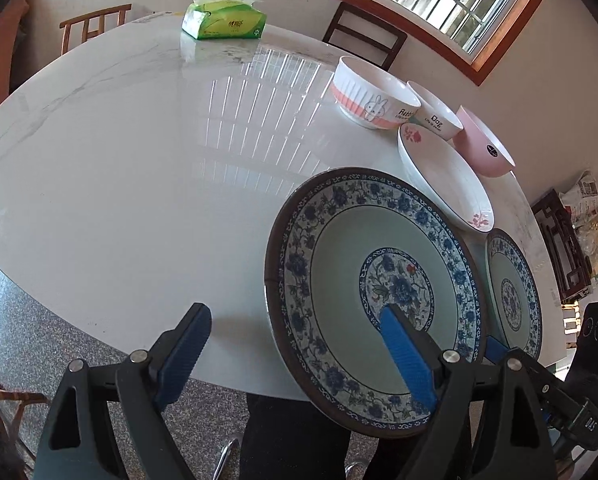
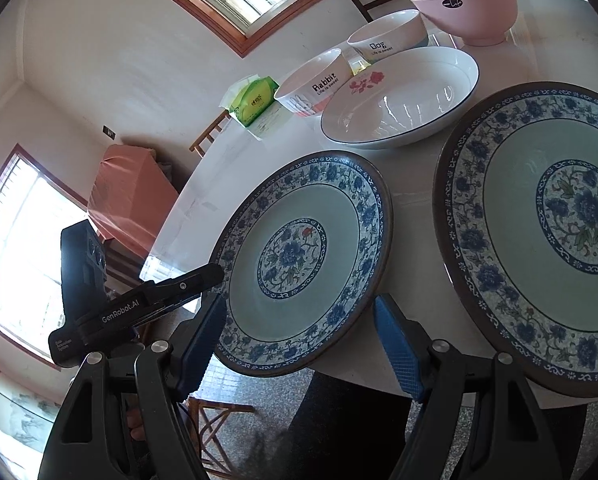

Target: Organize plates and bowls

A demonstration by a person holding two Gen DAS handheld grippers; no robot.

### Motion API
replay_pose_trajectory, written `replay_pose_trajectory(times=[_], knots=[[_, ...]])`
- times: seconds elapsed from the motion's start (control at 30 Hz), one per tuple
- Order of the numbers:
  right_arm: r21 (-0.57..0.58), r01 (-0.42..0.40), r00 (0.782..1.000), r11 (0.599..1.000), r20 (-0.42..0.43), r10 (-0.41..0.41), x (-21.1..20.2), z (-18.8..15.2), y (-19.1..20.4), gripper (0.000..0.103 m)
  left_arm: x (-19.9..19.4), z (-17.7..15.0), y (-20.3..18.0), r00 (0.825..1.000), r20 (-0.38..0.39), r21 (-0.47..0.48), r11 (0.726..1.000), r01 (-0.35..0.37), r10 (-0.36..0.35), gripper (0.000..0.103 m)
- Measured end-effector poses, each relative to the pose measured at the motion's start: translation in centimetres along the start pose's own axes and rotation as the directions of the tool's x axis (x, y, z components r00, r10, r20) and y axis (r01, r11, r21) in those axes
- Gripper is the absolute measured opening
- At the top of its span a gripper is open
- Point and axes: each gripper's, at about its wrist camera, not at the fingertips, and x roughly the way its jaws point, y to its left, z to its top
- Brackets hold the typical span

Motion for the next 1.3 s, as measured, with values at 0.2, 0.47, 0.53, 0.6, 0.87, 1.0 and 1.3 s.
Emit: replay_pose_trajectory(times=[0.2, 0.47, 0.53, 0.6, 0.87, 1.0, 1.3], knots=[[0.046, -0.001, 0.999, 0.999, -0.053, 0.004, 1.2, -0.4, -0.8, 0.051, 0.0, 0.2, -0.3, 0.999, -0.006, 0.025, 0.999, -0.034, 0.034, 0.057], [-0.008, 0.057, 0.998, 0.998, -0.041, -0.057, 1.8, -0.3, -0.7, 0.021, 0.0, 0.5, 0.9, 1.000, 0.006, -0.035, 0.999, -0.011, 0.011, 0.022], [-0.041, 0.071, 0.997, 0.997, -0.036, -0.073, 2.1, -0.3, -0.3, 0.020, -0.2, 0.6, 1.1, 1.000, 0.023, -0.039, 0.999, -0.019, 0.020, 0.021], [-0.066, 0.078, 0.996, 0.995, -0.031, -0.080, 2.5, -0.1, 0.1, 0.020, -0.4, 0.7, 1.5, 0.999, 0.034, -0.047, 0.998, -0.031, 0.033, 0.021], [-0.162, 0.083, 0.995, 0.983, -0.034, -0.090, 5.3, 1.1, 2.1, 0.020, -1.2, 1.3, 4.2, 0.996, 0.067, -0.108, 0.992, -0.057, 0.065, 0.021], [-0.209, 0.088, 0.995, 0.974, -0.028, -0.096, 6.6, 1.7, 3.6, 0.020, -1.9, 1.5, 5.6, 0.993, 0.085, -0.143, 0.987, -0.067, 0.079, 0.021], [-0.256, 0.075, 0.994, 0.964, -0.056, -0.092, 8.0, 2.1, 4.6, 0.024, -3.0, 0.6, 7.6, 0.982, 0.139, -0.230, 0.969, -0.091, 0.125, 0.039]])
